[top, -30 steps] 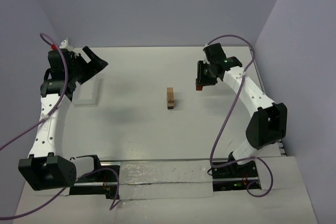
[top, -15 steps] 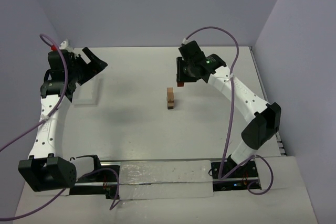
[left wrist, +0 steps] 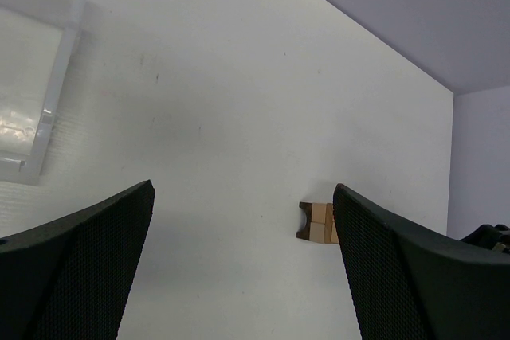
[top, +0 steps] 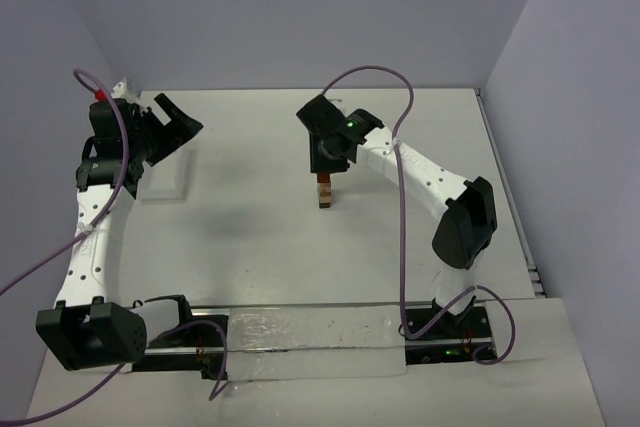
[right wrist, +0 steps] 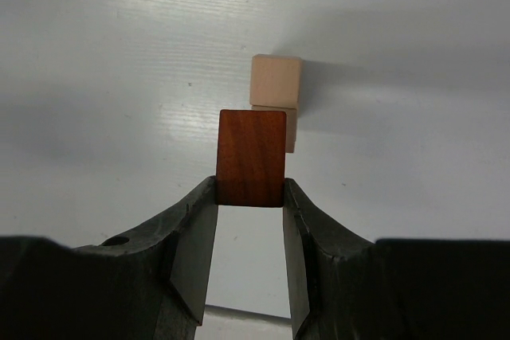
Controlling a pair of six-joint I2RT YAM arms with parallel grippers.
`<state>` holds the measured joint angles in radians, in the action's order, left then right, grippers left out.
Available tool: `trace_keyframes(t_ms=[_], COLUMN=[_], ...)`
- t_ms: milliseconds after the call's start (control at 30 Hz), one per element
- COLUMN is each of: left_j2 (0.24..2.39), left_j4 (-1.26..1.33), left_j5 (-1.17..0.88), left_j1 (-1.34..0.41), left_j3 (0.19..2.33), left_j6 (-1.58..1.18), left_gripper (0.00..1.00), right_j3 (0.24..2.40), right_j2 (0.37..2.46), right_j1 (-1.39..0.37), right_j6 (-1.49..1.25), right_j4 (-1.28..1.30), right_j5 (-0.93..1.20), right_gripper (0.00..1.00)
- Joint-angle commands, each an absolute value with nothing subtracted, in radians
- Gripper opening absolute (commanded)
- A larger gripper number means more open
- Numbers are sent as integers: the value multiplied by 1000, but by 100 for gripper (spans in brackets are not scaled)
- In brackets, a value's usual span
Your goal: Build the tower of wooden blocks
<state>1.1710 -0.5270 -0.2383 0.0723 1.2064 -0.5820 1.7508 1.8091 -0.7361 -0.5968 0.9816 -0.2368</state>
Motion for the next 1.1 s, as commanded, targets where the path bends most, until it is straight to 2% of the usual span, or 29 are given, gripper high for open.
trace_keyframes(t_ms=[0,1067], left_j2=[1177,1198], left_j4=[-482,-469], left_j5=[-261,-296], left_j1=[78,92], left_j3=[1205,1190], left_j6=[-580,-598], left_gripper=[99,99], right_j3=[1822,1823], right_j2=[1843,1924], right_j1=[-749,-692], right_j6=[-625,-537], right_j4=[992,965], right_j5=[-246,-216], right_gripper=[0,1])
